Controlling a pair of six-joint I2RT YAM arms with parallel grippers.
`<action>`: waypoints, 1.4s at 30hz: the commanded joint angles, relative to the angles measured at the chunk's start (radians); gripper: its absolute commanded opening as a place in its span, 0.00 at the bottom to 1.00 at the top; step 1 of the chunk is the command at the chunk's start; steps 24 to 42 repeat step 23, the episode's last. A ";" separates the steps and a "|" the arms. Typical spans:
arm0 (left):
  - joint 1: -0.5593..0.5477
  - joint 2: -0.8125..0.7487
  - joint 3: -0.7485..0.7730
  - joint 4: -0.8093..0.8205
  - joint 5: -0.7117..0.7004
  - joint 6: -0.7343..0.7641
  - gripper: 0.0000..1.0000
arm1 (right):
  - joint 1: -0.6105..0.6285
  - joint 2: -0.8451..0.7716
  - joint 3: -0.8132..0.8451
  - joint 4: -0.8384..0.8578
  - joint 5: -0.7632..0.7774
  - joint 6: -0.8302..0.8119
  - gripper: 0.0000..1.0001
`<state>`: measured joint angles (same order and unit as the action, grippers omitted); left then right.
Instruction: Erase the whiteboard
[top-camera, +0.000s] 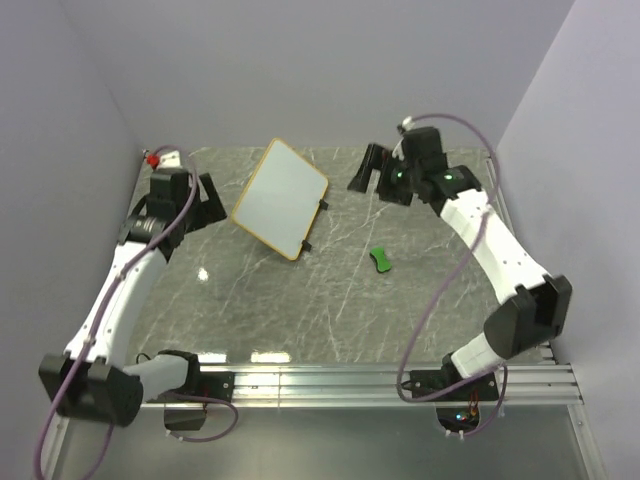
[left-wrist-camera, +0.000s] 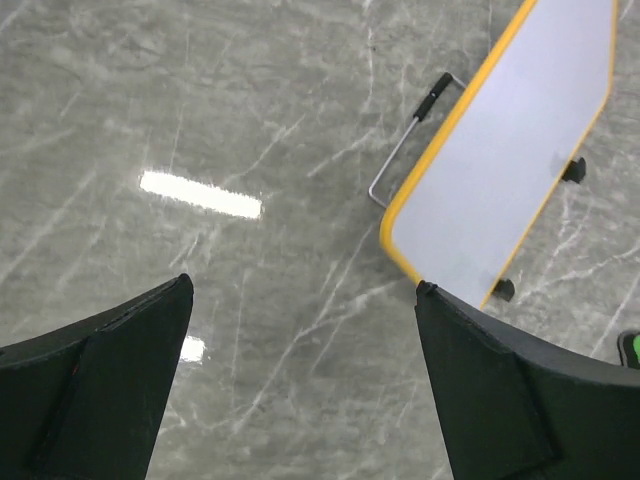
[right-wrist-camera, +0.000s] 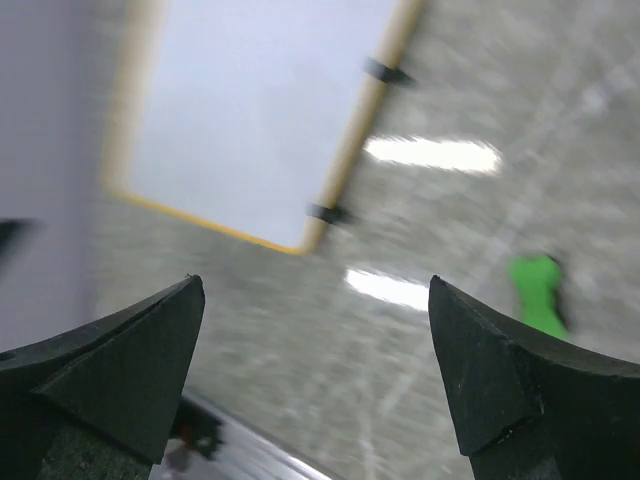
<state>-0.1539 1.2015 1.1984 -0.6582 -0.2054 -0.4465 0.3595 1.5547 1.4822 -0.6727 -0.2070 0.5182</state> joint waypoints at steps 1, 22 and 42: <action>-0.003 -0.095 -0.104 0.008 0.047 -0.070 0.99 | 0.002 -0.090 0.117 0.076 -0.167 0.051 1.00; -0.044 -0.212 -0.187 -0.029 -0.042 -0.029 0.97 | -0.001 -0.487 -0.108 0.240 0.010 0.169 1.00; -0.047 -0.212 -0.188 -0.027 -0.043 -0.024 0.97 | -0.001 -0.490 -0.097 0.230 0.014 0.164 1.00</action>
